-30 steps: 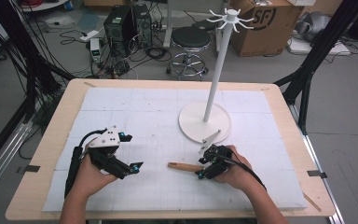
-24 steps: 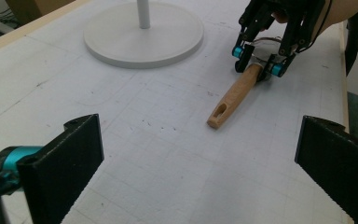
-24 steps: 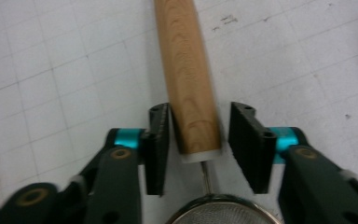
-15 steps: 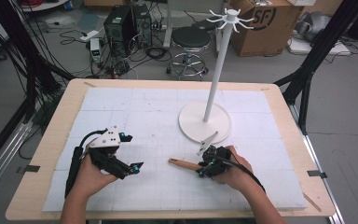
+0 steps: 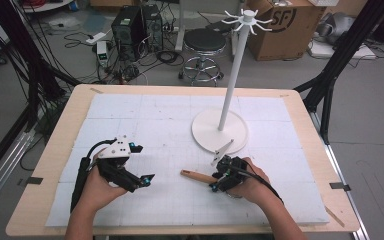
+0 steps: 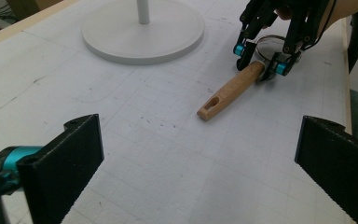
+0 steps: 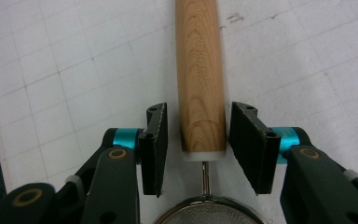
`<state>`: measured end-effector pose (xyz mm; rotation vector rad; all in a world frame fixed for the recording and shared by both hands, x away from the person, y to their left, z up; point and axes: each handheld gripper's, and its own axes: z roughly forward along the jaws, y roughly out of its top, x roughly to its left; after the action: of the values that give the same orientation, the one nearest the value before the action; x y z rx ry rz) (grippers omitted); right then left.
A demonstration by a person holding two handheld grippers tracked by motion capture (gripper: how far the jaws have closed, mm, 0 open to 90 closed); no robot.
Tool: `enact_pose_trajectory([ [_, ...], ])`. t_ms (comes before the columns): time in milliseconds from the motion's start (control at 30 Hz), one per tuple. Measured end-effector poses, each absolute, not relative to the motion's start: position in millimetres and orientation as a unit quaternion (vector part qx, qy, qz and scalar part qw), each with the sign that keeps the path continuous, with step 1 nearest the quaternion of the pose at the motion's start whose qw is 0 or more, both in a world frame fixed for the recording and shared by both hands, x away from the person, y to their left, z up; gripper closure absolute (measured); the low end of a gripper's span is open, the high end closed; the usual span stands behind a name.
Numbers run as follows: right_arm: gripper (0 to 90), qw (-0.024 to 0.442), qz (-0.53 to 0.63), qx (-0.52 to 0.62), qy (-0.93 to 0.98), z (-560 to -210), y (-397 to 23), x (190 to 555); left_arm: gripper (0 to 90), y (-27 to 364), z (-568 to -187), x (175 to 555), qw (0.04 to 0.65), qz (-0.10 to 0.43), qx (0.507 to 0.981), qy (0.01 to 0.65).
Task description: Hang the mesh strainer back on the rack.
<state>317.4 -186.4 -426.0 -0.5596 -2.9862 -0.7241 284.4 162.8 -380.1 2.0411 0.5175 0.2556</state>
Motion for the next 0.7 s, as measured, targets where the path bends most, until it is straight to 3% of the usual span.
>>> enact_pose_trajectory([
  [200,59.1,-0.024,-0.216,-0.162,-0.963,-425.5,-181.4,310.8,1.7,162.2,-380.8,284.5,0.487,0.105,0.841,0.212],
  [333,67.8,-0.033,-0.215,-0.159,-0.963,-424.3,-180.5,308.3,1.6,161.8,-381.3,284.7,0.486,0.104,0.842,0.211],
  [700,68.6,-0.059,-0.223,-0.15,-0.961,-420.9,-182.5,306.3,1.7,163.5,-382.0,284.6,0.488,0.105,0.839,0.215],
])
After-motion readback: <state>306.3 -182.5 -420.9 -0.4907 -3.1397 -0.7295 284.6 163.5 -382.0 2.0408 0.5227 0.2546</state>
